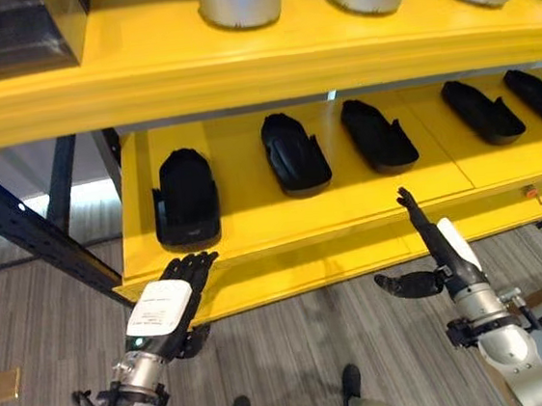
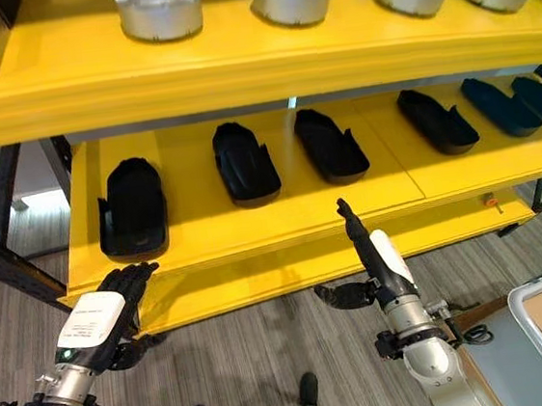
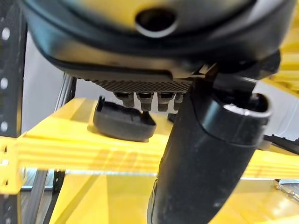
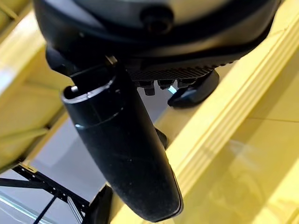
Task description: Move parts from the plastic box to the shelf.
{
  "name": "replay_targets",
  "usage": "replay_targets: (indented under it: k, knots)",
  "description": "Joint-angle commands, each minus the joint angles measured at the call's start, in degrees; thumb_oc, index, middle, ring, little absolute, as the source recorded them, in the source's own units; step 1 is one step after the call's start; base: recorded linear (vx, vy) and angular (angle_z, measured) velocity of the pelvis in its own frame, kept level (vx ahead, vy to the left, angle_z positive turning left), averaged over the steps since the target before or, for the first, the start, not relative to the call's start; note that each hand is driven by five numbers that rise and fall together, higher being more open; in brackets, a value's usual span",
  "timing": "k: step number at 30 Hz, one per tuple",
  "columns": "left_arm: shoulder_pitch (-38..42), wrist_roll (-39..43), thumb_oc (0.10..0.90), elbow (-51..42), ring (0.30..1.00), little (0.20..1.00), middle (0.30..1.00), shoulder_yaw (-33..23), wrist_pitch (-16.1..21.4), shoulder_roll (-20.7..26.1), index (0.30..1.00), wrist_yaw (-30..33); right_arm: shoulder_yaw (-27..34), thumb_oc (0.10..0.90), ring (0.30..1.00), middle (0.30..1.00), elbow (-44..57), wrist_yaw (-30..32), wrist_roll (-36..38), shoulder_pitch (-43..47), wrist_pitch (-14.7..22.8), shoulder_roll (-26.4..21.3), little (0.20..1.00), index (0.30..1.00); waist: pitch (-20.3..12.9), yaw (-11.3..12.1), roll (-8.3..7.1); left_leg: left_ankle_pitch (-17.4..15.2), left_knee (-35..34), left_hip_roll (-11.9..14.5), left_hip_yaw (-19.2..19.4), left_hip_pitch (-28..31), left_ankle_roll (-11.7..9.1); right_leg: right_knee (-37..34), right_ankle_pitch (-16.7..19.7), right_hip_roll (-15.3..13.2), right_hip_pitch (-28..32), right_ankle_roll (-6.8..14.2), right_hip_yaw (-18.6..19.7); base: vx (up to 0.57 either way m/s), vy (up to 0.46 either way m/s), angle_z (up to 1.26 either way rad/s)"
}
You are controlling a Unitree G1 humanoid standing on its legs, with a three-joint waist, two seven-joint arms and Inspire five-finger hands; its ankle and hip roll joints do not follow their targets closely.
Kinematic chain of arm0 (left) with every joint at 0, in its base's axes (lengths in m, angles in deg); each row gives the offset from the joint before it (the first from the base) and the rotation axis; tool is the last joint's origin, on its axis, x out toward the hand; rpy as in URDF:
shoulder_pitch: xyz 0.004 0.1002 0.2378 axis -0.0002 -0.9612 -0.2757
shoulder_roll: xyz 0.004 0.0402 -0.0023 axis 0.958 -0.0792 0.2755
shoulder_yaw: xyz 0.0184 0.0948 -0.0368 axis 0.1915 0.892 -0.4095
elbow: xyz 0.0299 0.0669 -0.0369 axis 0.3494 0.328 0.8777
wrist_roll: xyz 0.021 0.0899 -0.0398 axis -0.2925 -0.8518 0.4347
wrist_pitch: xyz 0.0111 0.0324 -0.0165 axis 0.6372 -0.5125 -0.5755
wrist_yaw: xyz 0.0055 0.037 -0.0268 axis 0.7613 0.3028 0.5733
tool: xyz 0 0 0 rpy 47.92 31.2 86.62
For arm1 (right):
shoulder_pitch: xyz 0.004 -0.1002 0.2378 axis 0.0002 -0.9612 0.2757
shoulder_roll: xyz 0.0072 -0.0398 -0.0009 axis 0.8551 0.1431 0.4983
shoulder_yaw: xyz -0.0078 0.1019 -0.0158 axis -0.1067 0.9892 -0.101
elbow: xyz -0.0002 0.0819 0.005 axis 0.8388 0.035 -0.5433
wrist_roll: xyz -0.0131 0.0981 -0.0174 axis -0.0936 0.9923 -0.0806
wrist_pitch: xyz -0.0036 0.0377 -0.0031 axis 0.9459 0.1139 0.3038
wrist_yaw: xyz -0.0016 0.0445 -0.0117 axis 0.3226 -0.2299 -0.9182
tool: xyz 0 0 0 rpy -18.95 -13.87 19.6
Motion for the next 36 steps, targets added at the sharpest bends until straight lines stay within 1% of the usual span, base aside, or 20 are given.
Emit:
replay_targets:
  k: [1, 4, 10, 18, 28, 36]
  knots:
    - [4.2, 1.8, 0.900, -4.3, 1.000, 1.000, 1.000, -1.7, 0.7, 4.0, 1.000, 4.5, 2.4, 0.900, 1.000, 1.000, 7.9, 3.9, 2.2, 6.2, 4.2, -1.6, 1.000, 1.000, -1.7, 0.5, -1.69, 1.7, 2.1, -0.9, -2.1, -5.0, 2.7, 7.6, -6.8, -5.3, 1.9, 4.7, 0.2, 0.00, 0.000, 0.00]
    - [4.9, 1.3, 0.900, -3.4, 1.000, 1.000, 1.000, -1.2, 0.3, 4.3, 1.000, 4.7, 2.2, 0.900, 1.000, 1.000, 8.0, 4.1, 1.9, 6.8, 4.0, -1.7, 1.000, 1.000, -0.5, 0.6, -1.96, 1.8, 2.2, -0.9, -2.3, -5.2, 2.7, 7.7, -6.6, -5.3, 1.6, 4.7, 0.3, 0.00, 0.000, 0.00]
    - [6.4, 0.1, 0.900, -1.2, 1.000, 1.000, 1.000, -0.6, -0.7, 4.6, 1.000, 5.6, 2.1, 0.900, 1.000, 1.000, 7.9, 4.8, 1.6, 7.6, 4.0, -1.6, 1.000, 1.000, 0.6, 0.9, -2.43, 1.8, 2.7, -1.1, -2.3, -5.8, 2.7, 8.2, -6.5, -5.5, 1.0, 4.7, 0.6, 0.00, 0.000, 0.00]
    - [8.9, -1.2, 0.900, 0.7, 1.000, 1.000, 1.000, -0.9, -2.6, 4.4, 1.000, 7.2, 2.0, 0.900, 1.000, 1.000, 7.8, 5.7, 0.8, 9.0, 3.9, -1.6, 1.000, 1.000, 2.3, 1.0, -3.19, 1.6, 3.3, -1.1, -2.1, -6.2, 2.7, 8.9, -6.5, -5.7, 0.3, 4.6, 1.0, 0.00, 0.000, 0.00]
    - [11.0, -1.4, 0.900, 2.5, 1.000, 1.000, 1.000, -1.1, -3.9, 4.3, 1.000, 8.4, 1.6, 0.900, 1.000, 1.000, 7.5, 5.7, 0.9, 9.8, 3.8, -1.7, 1.000, 1.000, 3.3, 1.1, -3.81, 1.3, 4.3, -1.2, -1.8, -6.6, 2.7, 9.4, -6.4, -5.6, -0.5, 4.5, 1.6, 0.00, 0.003, -0.01]
    - [12.7, -2.6, 0.900, 5.1, 1.000, 1.000, 1.000, 0.0, -5.0, 4.5, 1.000, 8.9, 1.4, 0.900, 1.000, 1.000, 7.3, 5.9, 0.5, 10.4, 3.7, -1.6, 1.000, 1.000, 4.1, 1.1, -4.20, 1.2, 4.8, -1.2, -1.6, -7.1, 2.7, 9.7, -6.3, -5.7, -1.2, 4.4, 2.1, 0.00, 0.002, -0.01]
